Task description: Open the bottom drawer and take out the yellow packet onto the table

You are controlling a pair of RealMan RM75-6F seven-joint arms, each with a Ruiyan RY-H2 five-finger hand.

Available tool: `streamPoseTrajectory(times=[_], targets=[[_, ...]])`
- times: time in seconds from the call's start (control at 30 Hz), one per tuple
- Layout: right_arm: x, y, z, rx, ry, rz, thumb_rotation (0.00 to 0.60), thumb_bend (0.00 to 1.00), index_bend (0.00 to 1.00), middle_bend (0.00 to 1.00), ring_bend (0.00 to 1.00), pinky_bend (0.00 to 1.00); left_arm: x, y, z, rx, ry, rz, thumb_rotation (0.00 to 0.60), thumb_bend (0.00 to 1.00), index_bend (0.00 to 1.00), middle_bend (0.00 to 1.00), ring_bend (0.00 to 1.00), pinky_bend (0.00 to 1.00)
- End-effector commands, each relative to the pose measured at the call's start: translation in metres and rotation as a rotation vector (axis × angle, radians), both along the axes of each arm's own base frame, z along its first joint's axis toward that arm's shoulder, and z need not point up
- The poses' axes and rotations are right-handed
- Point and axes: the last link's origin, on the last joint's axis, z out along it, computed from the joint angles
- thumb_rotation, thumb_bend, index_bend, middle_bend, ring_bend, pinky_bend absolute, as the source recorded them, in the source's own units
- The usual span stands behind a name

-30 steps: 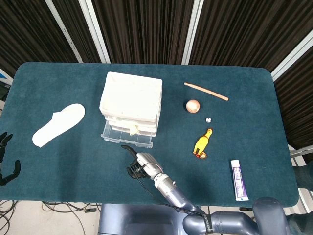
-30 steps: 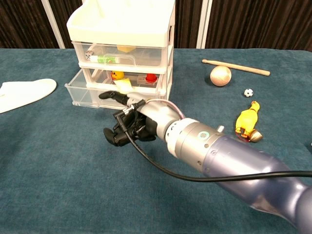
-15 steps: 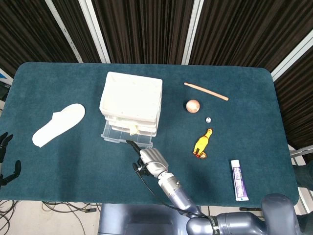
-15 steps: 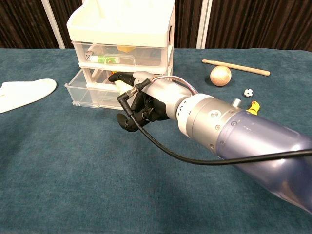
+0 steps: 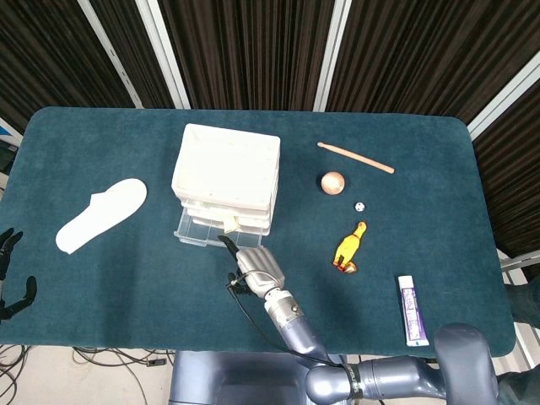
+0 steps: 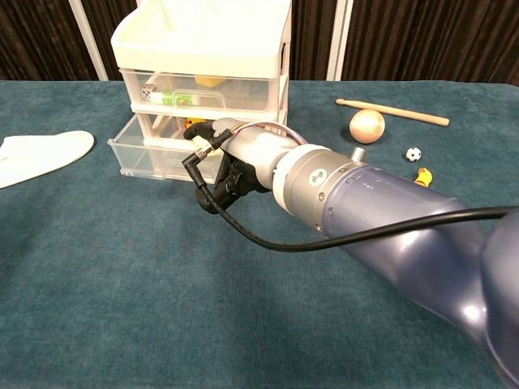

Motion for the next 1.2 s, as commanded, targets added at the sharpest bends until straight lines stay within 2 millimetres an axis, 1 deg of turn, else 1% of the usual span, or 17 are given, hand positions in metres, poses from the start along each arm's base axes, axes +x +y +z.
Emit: streamPoseTrajectory(times=[0.03, 0.33, 0.63, 1.2], targets=[[0.0014, -0.0016, -0.0012, -0.002, 0.019, -0.002, 0.600, 0.56, 0.12, 1.00, 1.00, 1.00, 0.0001, -0.0001, 0.0002, 0.000, -0.002, 0.000, 0.600, 0.51, 0.03, 0.00, 0.00, 0.00], [0.0031, -0.0083, -0.0023, 0.004, 0.030, -0.021, 0.600, 0.56, 0.13, 1.00, 1.00, 1.00, -0.0003, 0.0001, 0.0004, 0.002, -0.005, 0.002, 0.600, 0.51, 0.03, 0.00, 0.00, 0.00], [0.0021, -0.0091, -0.0023, 0.022, 0.030, -0.030, 0.600, 0.56, 0.17, 1.00, 1.00, 1.00, -0.0002, 0.0002, 0.0004, 0.001, -0.006, 0.002, 0.600, 0.51, 0.03, 0.00, 0.00, 0.00], [0.0011, -0.0008, -0.0005, 0.043, 0.046, -0.002, 0.600, 0.56, 0.19, 1.00, 1.00, 1.00, -0.0006, 0.0001, 0.0004, 0.001, -0.005, 0.002, 0.600, 0.51, 0.03, 0.00, 0.00, 0.00]])
